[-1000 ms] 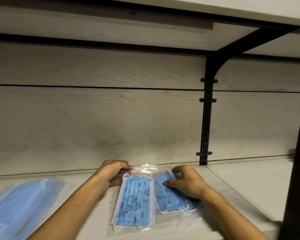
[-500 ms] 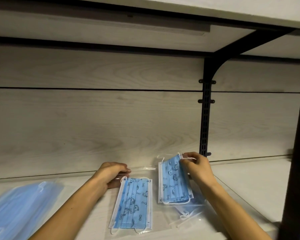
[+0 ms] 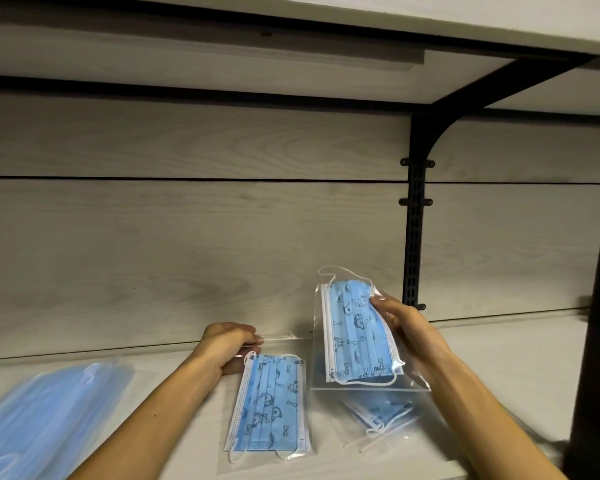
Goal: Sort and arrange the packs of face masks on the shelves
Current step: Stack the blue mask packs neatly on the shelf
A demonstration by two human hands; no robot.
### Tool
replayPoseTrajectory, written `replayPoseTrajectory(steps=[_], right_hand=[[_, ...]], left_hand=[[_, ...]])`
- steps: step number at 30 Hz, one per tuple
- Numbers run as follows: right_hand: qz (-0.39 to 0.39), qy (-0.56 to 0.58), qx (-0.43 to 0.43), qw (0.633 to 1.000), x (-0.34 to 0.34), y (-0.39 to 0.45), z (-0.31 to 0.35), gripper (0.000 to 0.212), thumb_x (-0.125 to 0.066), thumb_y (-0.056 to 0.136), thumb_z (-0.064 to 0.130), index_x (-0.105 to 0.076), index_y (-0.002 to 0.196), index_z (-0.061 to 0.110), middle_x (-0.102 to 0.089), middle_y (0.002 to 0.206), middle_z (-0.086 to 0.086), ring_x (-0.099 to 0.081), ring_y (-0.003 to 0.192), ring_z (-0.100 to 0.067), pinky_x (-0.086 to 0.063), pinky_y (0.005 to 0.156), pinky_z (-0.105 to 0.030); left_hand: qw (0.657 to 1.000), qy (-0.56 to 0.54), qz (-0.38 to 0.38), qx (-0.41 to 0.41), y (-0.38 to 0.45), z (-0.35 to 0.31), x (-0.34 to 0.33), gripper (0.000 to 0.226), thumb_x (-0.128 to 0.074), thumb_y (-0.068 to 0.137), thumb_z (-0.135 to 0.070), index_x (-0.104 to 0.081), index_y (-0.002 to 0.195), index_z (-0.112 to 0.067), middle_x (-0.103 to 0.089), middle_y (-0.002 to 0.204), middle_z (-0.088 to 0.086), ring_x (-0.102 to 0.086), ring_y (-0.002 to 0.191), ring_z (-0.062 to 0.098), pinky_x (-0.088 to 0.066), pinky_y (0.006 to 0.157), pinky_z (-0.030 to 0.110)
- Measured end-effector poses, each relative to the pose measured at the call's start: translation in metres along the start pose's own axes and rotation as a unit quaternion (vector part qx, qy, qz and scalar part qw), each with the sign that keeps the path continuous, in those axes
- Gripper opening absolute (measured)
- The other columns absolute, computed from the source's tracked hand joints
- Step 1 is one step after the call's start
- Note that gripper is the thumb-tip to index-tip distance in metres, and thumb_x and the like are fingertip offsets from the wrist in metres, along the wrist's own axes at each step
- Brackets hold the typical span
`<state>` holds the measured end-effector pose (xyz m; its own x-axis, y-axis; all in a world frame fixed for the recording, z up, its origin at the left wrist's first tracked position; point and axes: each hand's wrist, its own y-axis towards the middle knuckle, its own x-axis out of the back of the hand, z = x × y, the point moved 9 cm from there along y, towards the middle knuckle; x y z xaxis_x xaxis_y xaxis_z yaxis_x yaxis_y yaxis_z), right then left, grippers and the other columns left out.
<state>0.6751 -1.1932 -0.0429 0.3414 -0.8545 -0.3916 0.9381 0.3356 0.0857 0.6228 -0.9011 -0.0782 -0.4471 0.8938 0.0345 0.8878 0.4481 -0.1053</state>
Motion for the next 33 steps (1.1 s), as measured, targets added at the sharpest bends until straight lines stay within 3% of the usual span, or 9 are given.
replayPoseTrajectory(steps=[2,7,10,16,20,24,27,30,33], right_hand=[[0.022,0.001,-0.014,1.0,-0.005,0.0,-0.002,0.042,-0.063,0.09,0.017,-0.059,0.131,0.011,-0.069,0.118,-0.024,-0.064,0.108,-0.042,-0.048,0.099,-0.057],[0.07,0.033,-0.049,0.996,-0.018,-0.007,0.0,0.037,-0.061,0.086,0.017,-0.06,0.122,0.01,-0.072,0.096,-0.019,-0.073,0.076,-0.032,-0.063,0.059,-0.04],[0.056,0.014,-0.033,0.998,-0.021,-0.008,-0.006,0.035,-0.06,0.092,0.007,-0.055,0.126,0.002,-0.073,0.099,-0.021,-0.073,0.087,-0.032,-0.063,0.068,-0.04],[0.031,-0.233,-0.018,0.972,-0.028,-0.007,-0.029,0.042,-0.072,0.088,0.004,-0.057,0.127,0.012,-0.077,0.101,-0.013,-0.075,0.094,-0.028,-0.061,0.085,-0.042],[0.097,-0.207,-0.046,0.973,-0.045,-0.008,-0.036,0.068,-0.082,0.077,0.0,-0.052,0.134,0.018,-0.072,0.122,-0.006,-0.071,0.108,-0.028,-0.055,0.097,-0.05],[0.087,-0.235,-0.022,0.968,-0.047,-0.008,-0.032,0.086,-0.089,0.067,0.009,-0.046,0.14,0.024,-0.06,0.135,-0.003,-0.072,0.105,-0.018,-0.06,0.085,-0.036],[0.072,-0.231,-0.03,0.97,-0.042,-0.009,-0.035,0.084,-0.085,0.071,0.001,-0.042,0.14,0.019,-0.062,0.129,-0.009,-0.075,0.095,-0.021,-0.06,0.073,-0.029],[0.072,-0.265,-0.042,0.961,-0.039,-0.011,-0.037,0.073,-0.081,0.074,-0.005,-0.046,0.136,0.013,-0.074,0.111,-0.012,-0.075,0.095,-0.029,-0.06,0.078,-0.034],[0.045,-0.292,-0.039,0.955,-0.033,-0.011,-0.033,0.044,-0.073,0.084,-0.007,-0.058,0.122,0.007,-0.078,0.096,-0.009,-0.075,0.084,-0.021,-0.059,0.071,-0.028]], left_hand=[[1.0,0.0,0.008,-0.002,-0.002,-0.001,-0.003,0.017,-0.066,0.09,0.003,-0.069,0.105,-0.004,-0.079,0.085,0.009,-0.071,0.062,0.013,-0.057,0.048,0.023],[1.0,0.002,0.021,-0.003,-0.006,-0.001,-0.009,0.017,-0.066,0.09,0.002,-0.07,0.105,-0.005,-0.079,0.087,0.009,-0.071,0.069,0.014,-0.057,0.048,0.023],[0.999,0.002,0.034,-0.003,-0.007,0.001,-0.013,0.015,-0.066,0.092,-0.005,-0.07,0.107,-0.005,-0.078,0.093,0.013,-0.071,0.07,0.015,-0.057,0.051,0.024],[0.995,-0.04,0.09,0.029,-0.013,0.002,-0.03,0.03,-0.07,0.091,-0.037,-0.072,0.102,-0.009,-0.077,0.083,0.007,-0.071,0.067,0.02,-0.061,0.07,0.034],[0.996,-0.023,0.083,-0.011,-0.018,-0.005,-0.033,0.024,-0.075,0.088,-0.014,-0.071,0.109,-0.002,-0.076,0.099,0.019,-0.071,0.083,0.027,-0.06,0.077,0.037],[0.994,-0.105,0.022,-0.001,-0.011,-0.004,-0.017,0.019,-0.069,0.088,0.0,-0.071,0.107,-0.003,-0.076,0.098,0.019,-0.074,0.082,0.028,-0.062,0.067,0.031],[0.983,-0.177,-0.004,0.035,-0.002,0.002,-0.006,0.018,-0.061,0.091,0.004,-0.071,0.105,-0.001,-0.076,0.1,0.018,-0.074,0.092,0.033,-0.061,0.077,0.037],[0.98,-0.192,-0.004,0.062,0.001,0.006,-0.002,0.017,-0.056,0.09,0.006,-0.07,0.096,-0.001,-0.076,0.098,0.019,-0.073,0.083,0.033,-0.059,0.062,0.034],[0.977,-0.201,0.0,0.073,0.005,0.01,-0.001,0.015,-0.057,0.087,0.004,-0.068,0.096,0.0,-0.073,0.085,0.013,-0.069,0.071,0.026,-0.057,0.056,0.031]])
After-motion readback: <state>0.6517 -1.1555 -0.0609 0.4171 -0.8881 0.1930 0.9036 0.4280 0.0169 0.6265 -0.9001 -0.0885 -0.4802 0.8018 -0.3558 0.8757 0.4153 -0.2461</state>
